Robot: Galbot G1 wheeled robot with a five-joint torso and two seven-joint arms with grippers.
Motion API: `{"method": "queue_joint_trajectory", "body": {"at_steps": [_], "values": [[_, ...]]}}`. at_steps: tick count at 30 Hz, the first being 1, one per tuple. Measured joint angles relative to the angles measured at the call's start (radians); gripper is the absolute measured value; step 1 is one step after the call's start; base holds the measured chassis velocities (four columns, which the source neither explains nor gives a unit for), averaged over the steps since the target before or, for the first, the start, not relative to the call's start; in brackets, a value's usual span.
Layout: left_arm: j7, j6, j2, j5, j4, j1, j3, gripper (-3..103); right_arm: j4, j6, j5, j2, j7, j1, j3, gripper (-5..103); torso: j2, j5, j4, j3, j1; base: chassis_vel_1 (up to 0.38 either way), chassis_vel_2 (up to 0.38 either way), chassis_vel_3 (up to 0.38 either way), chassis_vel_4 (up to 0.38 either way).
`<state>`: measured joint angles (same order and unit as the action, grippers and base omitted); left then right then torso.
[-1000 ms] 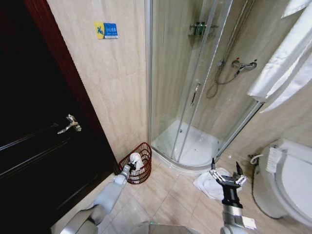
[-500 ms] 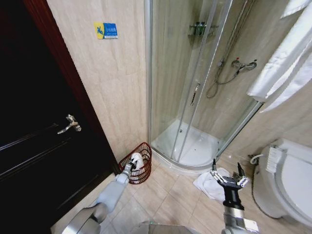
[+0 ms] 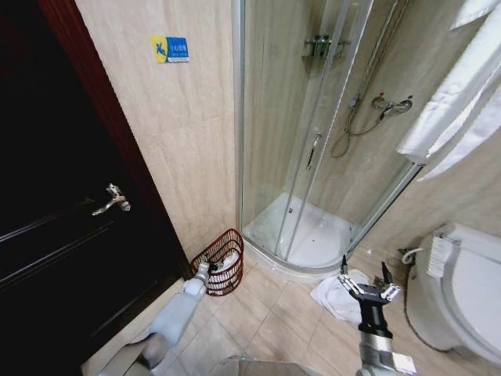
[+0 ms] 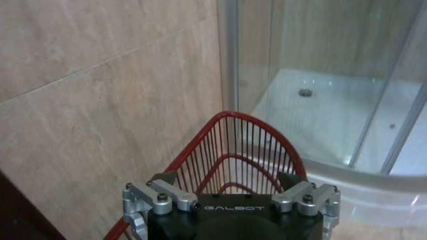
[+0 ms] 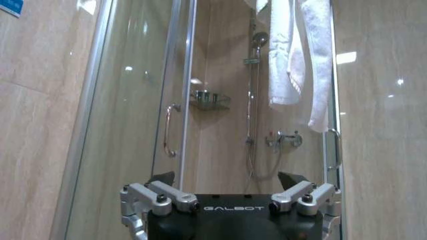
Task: Discard the used towel into the hamper.
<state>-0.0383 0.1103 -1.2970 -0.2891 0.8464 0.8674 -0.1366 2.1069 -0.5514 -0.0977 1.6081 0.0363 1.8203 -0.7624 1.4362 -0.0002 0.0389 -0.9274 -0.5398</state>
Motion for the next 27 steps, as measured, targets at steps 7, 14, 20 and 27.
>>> {"method": "queue_joint_trajectory", "body": {"at_steps": [7, 14, 20, 27], "values": [[-0.014, -0.101, 0.068, -0.136, 0.298, 0.143, -0.071, 100, 0.051, 0.035, 0.008, 0.000, -0.001, 0.004, 0.000, 100, 0.000, 0.0002, 0.0000, 0.000, 0.000, 0.000, 0.000, 0.000, 0.000], [-0.011, -0.171, 0.102, -0.212, 0.628, 0.337, -0.167, 100, 0.107, 0.092, 0.008, 0.000, -0.016, 0.010, -0.003, 100, 0.000, 0.0000, 0.0002, 0.000, 0.000, 0.000, 0.000, 0.000, 0.000], [-0.054, -0.194, 0.064, -0.178, 0.813, 0.455, -0.285, 100, 0.157, 0.147, -0.018, 0.000, -0.026, 0.003, -0.022, 100, 0.000, 0.0001, 0.0000, 0.000, 0.000, 0.000, 0.000, 0.000, 0.000], [-0.131, -0.266, -0.018, -0.166, 1.100, 0.599, -0.455, 100, 0.237, 0.211, -0.054, 0.000, -0.032, -0.011, -0.025, 100, 0.000, 0.0003, 0.0000, 0.000, 0.000, 0.000, 0.000, 0.000, 0.000]]}}
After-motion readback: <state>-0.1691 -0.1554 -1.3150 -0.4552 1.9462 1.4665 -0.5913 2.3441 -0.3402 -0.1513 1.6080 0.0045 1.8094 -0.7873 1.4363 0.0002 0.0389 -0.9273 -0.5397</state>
